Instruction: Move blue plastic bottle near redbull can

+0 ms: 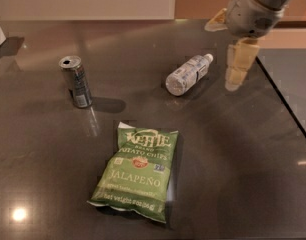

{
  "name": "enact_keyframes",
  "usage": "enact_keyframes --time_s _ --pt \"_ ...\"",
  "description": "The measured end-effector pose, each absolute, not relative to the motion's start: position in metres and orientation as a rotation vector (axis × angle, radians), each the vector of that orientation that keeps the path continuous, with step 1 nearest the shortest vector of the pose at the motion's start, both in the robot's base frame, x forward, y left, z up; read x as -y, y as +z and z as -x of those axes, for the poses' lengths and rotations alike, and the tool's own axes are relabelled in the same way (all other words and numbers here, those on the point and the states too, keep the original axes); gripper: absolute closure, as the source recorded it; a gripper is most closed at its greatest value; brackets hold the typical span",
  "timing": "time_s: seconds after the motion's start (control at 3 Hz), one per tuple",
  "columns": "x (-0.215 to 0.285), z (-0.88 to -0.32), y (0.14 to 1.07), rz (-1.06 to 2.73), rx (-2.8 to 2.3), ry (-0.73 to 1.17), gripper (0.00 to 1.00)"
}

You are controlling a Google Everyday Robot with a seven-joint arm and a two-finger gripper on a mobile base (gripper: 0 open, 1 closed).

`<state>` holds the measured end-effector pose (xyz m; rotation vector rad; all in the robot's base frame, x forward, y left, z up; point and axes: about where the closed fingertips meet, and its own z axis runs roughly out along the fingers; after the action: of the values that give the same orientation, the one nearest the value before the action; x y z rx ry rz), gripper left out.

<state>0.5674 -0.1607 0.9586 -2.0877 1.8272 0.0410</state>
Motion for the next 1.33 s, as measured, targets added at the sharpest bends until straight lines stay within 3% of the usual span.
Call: enact_keyframes --time_s 0.67,1.33 --pt "0.145 -0.645 0.898 2.269 -1.712 0.117 0.00" --pt "0.144 -0.686 0.853 2.432 -1.664 0.019 0.00"
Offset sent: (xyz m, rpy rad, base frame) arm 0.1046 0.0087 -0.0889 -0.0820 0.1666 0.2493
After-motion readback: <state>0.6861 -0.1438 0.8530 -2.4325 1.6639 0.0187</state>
